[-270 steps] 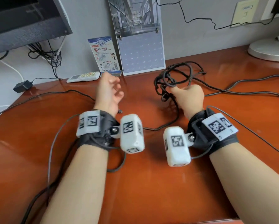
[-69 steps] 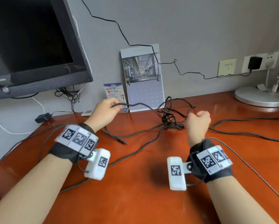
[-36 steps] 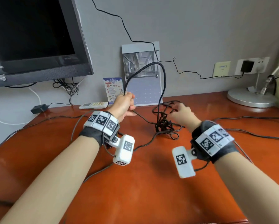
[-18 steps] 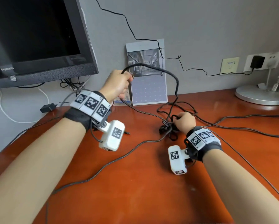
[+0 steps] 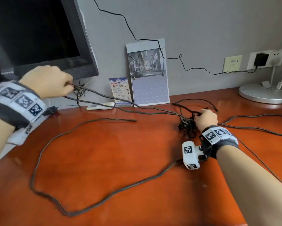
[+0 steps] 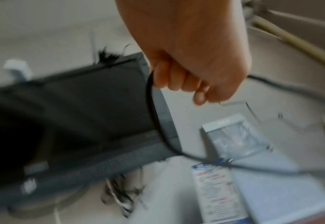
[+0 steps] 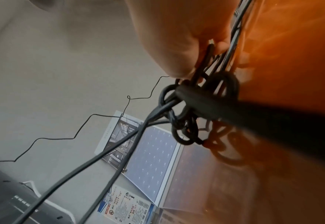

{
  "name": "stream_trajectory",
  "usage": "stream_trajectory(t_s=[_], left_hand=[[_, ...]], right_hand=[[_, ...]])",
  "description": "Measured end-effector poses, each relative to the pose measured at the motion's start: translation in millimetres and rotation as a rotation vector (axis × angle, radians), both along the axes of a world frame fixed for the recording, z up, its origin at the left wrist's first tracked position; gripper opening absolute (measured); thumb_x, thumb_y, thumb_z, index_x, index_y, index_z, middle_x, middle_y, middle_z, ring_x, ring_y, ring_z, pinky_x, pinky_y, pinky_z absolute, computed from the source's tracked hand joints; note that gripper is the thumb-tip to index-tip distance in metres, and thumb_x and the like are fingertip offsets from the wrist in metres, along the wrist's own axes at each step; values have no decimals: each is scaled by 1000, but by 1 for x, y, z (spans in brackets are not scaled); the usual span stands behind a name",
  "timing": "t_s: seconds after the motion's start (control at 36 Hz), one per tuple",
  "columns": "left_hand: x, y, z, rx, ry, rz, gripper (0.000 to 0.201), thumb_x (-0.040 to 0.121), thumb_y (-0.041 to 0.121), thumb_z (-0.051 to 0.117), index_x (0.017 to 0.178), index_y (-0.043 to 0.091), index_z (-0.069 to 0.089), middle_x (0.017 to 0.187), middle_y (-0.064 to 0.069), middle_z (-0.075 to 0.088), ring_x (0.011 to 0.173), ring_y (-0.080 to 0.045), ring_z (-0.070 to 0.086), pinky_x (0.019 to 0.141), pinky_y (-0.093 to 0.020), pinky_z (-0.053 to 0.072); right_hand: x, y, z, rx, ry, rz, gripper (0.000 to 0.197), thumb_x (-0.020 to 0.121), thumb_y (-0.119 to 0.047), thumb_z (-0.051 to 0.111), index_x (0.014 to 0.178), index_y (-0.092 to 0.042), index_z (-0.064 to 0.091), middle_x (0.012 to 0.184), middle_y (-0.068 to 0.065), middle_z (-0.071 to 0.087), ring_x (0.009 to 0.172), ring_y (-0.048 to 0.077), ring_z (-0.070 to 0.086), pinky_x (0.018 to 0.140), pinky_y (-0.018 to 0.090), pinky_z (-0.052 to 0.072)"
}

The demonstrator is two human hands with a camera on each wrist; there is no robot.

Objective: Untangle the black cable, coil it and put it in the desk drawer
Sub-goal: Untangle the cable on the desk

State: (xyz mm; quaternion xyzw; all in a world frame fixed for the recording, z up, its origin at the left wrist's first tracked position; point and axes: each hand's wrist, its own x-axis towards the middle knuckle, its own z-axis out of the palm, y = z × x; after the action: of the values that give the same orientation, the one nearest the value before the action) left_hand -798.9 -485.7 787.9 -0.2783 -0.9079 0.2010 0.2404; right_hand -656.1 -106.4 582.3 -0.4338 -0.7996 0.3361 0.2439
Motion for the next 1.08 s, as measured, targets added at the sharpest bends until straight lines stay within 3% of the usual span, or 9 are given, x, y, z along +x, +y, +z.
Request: stream_trajectory(t_s=[0.25,0.33,0.42,0.58,0.69,0.75,0.81,0.86,1.08], left_hand=[[-9,23,-51,66,-318,-7,17,91,27,49,104,18,56,84,-4,62,80,-24,59,68,-31,44],[-3,40,-65,159,-529,-42,17,95,22,46,95,12,60,74,-1,58,75,-21,58,65,-28,42],[4,52,-70,307,-635,-96,26,95,23,44,76,20,62,67,1,57,68,-19,54,66,-29,40],[28,73,-51,326,-420,-186,26,96,13,39,76,9,56,72,-7,57,75,-28,53,66,-34,38],[39,90,-34,308,-228,-169,27,96,14,36,98,5,62,88,-14,58,78,-29,52,68,-31,40],[44,96,-27,318,-176,-149,29,95,15,37,107,7,62,97,-17,58,83,-31,52,71,-35,39],[48,100,-22,331,-124,-138,28,94,17,39,110,8,61,104,-20,58,90,-35,53,73,-36,36],[51,100,-19,413,-65,-169,23,92,17,42,106,9,59,95,-16,56,84,-33,50,72,-36,35],[38,87,-49,591,-9,-182,23,87,19,54,110,14,53,105,-9,61,98,-30,57,70,-37,39]], right_hand=[[1,-7,2,-64,-24,5,27,95,-17,52,117,-9,65,115,24,62,110,38,55,88,36,46],[4,-10,4,-73,-72,9,27,94,-15,51,117,-8,63,116,21,62,109,37,56,78,32,43],[2,-17,11,-111,-135,8,38,92,-12,49,130,-4,47,132,22,50,120,39,48,93,37,41],[0,-56,63,238,-43,-3,67,80,-15,60,140,-15,32,141,17,27,129,36,27,104,48,29],[-2,-101,118,497,121,548,66,79,-10,54,143,-14,37,140,14,37,131,31,29,111,42,26],[-3,-126,141,561,100,731,47,81,-16,53,129,-17,52,126,10,55,119,28,45,101,37,38],[-4,-144,158,534,84,802,11,85,-20,50,86,-21,61,86,5,64,80,26,58,75,28,46],[-10,-150,168,395,182,850,25,89,-14,46,67,-20,56,65,3,56,51,17,52,56,24,47],[-13,-122,197,-206,867,801,36,96,1,29,74,-16,51,40,-16,28,38,4,23,46,21,24]])
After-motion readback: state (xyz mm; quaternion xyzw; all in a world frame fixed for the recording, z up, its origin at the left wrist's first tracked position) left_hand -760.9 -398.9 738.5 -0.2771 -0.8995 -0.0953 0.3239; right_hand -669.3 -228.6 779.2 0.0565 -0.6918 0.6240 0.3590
